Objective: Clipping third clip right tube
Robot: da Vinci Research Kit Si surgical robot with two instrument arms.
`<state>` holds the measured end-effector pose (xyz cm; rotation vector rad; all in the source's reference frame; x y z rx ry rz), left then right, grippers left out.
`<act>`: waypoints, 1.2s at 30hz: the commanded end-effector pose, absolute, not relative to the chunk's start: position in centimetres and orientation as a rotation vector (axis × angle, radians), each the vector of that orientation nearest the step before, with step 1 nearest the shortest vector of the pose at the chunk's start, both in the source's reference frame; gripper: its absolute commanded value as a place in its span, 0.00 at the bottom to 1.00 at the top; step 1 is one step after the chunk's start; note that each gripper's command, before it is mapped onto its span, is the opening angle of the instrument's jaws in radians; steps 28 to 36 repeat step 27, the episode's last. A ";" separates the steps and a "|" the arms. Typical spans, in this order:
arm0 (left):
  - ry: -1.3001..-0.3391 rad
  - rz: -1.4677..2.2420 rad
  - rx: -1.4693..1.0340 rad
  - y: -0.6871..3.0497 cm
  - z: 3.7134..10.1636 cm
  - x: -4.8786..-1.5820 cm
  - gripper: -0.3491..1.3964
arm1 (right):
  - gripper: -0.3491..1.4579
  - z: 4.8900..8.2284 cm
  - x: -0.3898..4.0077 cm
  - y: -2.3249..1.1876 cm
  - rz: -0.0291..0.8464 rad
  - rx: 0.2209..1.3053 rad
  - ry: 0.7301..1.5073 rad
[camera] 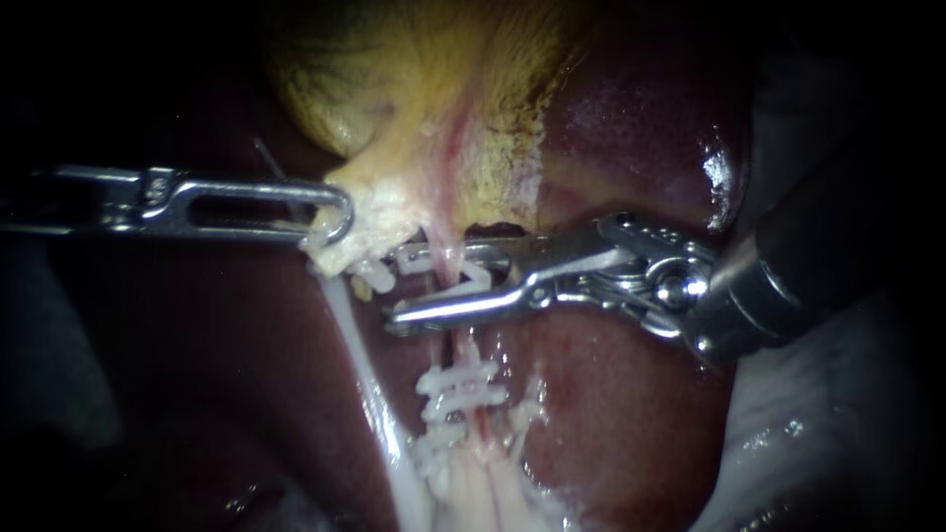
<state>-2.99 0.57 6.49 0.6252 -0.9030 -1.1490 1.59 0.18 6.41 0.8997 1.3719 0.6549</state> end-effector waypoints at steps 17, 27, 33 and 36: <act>-0.903 -1.149 0.625 0.58 6.51 -2.99 0.00 | 0.00 6.43 1.37 0.13 0.805 0.956 1.222; -0.903 -1.149 0.625 0.58 6.51 -2.99 0.00 | 0.00 6.42 1.37 0.13 0.805 0.956 1.222; -0.903 -1.149 0.625 0.58 6.51 -2.99 0.00 | 0.00 6.42 1.37 0.13 0.805 0.956 1.222; -0.903 -1.149 0.625 0.58 6.51 -2.99 0.00 | 0.00 6.42 1.37 0.13 0.805 0.956 1.222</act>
